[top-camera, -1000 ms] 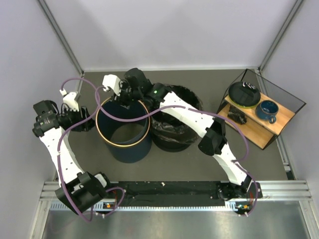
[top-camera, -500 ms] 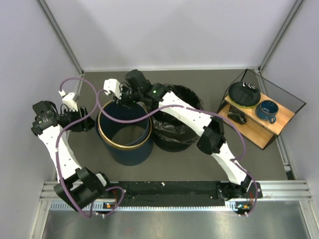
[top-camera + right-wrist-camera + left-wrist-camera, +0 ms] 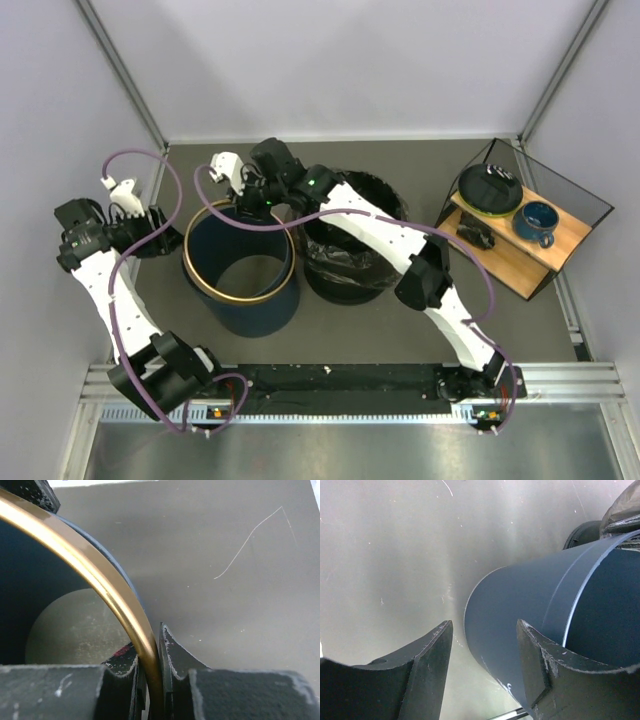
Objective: Put the trash bags into the trash bin
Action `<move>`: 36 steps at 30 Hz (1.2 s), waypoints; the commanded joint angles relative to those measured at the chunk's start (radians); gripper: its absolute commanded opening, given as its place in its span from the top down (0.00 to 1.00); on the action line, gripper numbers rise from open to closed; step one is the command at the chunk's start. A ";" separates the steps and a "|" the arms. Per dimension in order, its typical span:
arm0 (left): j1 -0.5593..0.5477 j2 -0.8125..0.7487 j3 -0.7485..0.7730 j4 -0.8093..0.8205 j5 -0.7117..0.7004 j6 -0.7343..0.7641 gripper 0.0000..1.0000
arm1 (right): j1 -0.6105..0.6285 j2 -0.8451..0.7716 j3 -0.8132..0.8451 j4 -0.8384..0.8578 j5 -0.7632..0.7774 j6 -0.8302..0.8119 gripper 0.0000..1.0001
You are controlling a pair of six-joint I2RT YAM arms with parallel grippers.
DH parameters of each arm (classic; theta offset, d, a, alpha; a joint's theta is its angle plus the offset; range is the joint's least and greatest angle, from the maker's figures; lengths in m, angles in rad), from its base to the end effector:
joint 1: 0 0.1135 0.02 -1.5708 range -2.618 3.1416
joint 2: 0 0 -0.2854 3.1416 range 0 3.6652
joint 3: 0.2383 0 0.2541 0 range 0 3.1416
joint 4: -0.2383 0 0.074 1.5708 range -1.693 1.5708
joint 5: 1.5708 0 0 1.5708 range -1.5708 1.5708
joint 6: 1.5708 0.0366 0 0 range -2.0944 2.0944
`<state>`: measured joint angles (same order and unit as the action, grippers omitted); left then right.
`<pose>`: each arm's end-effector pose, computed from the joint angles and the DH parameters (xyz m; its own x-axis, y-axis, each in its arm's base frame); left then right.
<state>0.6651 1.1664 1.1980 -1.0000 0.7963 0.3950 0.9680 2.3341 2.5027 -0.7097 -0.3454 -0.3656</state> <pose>0.1806 0.1084 0.3616 -0.6419 -0.1614 -0.7496 0.1453 0.9343 -0.3256 0.2980 0.4548 0.3644 0.0632 -0.5015 -0.8628 -0.9819 0.1233 -0.1436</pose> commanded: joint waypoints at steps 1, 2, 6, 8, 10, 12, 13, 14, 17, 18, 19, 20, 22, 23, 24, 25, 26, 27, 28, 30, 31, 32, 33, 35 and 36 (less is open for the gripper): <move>0.008 -0.020 0.029 0.102 -0.014 -0.074 0.40 | -0.006 -0.116 0.051 0.145 -0.007 0.148 1.00; 0.008 -0.025 0.023 0.113 -0.016 -0.096 0.39 | -0.008 -0.122 0.050 0.159 -0.003 0.177 1.00; 0.008 -0.047 0.005 0.164 -0.031 -0.142 0.37 | -0.025 -0.147 0.050 0.228 0.011 0.251 1.00; 0.008 -0.065 -0.002 0.196 -0.045 -0.165 0.35 | -0.032 -0.160 0.045 0.254 0.023 0.263 1.00; 0.008 -0.082 -0.003 0.219 -0.066 -0.186 0.32 | -0.041 -0.173 0.045 0.269 0.039 0.269 1.00; 0.013 -0.096 -0.006 0.260 -0.083 -0.223 0.27 | -0.049 -0.180 0.045 0.277 0.040 0.292 1.00; 0.013 -0.109 -0.012 0.277 -0.086 -0.252 0.24 | -0.051 -0.183 0.047 0.282 0.045 0.290 1.00; 0.014 -0.116 -0.017 0.297 -0.088 -0.266 0.22 | -0.054 -0.194 0.044 0.285 0.046 0.295 1.00; 0.014 -0.126 -0.021 0.348 -0.109 -0.315 0.17 | -0.058 -0.209 0.044 0.303 0.059 0.307 1.00; 0.016 -0.126 -0.020 0.360 -0.132 -0.326 0.16 | -0.061 -0.214 0.045 0.312 0.071 0.309 1.00; 0.014 -0.128 -0.023 0.369 -0.149 -0.346 0.15 | -0.063 -0.217 0.050 0.319 0.075 0.316 1.00; 0.017 -0.126 -0.025 0.380 -0.154 -0.350 0.15 | -0.068 -0.226 0.053 0.338 0.082 0.320 1.00; 0.021 -0.123 -0.028 0.389 -0.173 -0.366 0.14 | -0.074 -0.240 0.059 0.352 0.097 0.341 1.00; 0.021 -0.120 -0.029 0.394 -0.177 -0.372 0.14 | -0.080 -0.257 0.058 0.371 0.100 0.349 1.00; 0.021 -0.120 -0.034 0.400 -0.177 -0.377 0.14 | -0.083 -0.269 0.059 0.381 0.112 0.356 1.00; 0.021 -0.122 -0.043 0.411 -0.174 -0.389 0.14 | -0.086 -0.278 0.059 0.389 0.120 0.358 1.00; 0.021 -0.120 -0.049 0.416 -0.170 -0.390 0.15 | -0.095 -0.289 0.059 0.400 0.128 0.366 1.00; 0.021 -0.120 -0.054 0.419 -0.164 -0.390 0.15 | -0.103 -0.317 0.061 0.418 0.140 0.391 1.00; 0.021 -0.122 -0.064 0.431 -0.152 -0.390 0.15 | -0.109 -0.329 0.059 0.423 0.147 0.402 1.00; 0.019 -0.128 -0.078 0.445 -0.147 -0.418 0.15 | -0.132 -0.360 0.059 0.427 0.158 0.419 1.00; 0.021 -0.132 -0.095 0.466 -0.129 -0.421 0.15 | -0.138 -0.392 0.053 0.426 0.160 0.427 1.00; 0.021 -0.137 -0.104 0.478 -0.128 -0.427 0.16 | -0.144 -0.410 0.047 0.427 0.164 0.429 1.00; 0.021 -0.143 -0.113 0.489 -0.123 -0.435 0.16 | -0.158 -0.426 0.039 0.427 0.164 0.433 1.00; 0.021 -0.148 -0.136 0.521 -0.080 -0.436 0.16 | -0.172 -0.479 0.022 0.420 0.163 0.445 1.00; 0.021 -0.155 -0.144 0.528 -0.068 -0.435 0.16 | -0.178 -0.498 0.018 0.412 0.167 0.447 1.00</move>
<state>0.6823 1.0470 1.0866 -0.5652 0.6495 -0.0082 0.8215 2.0373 2.4981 -0.4816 -0.1886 -0.0124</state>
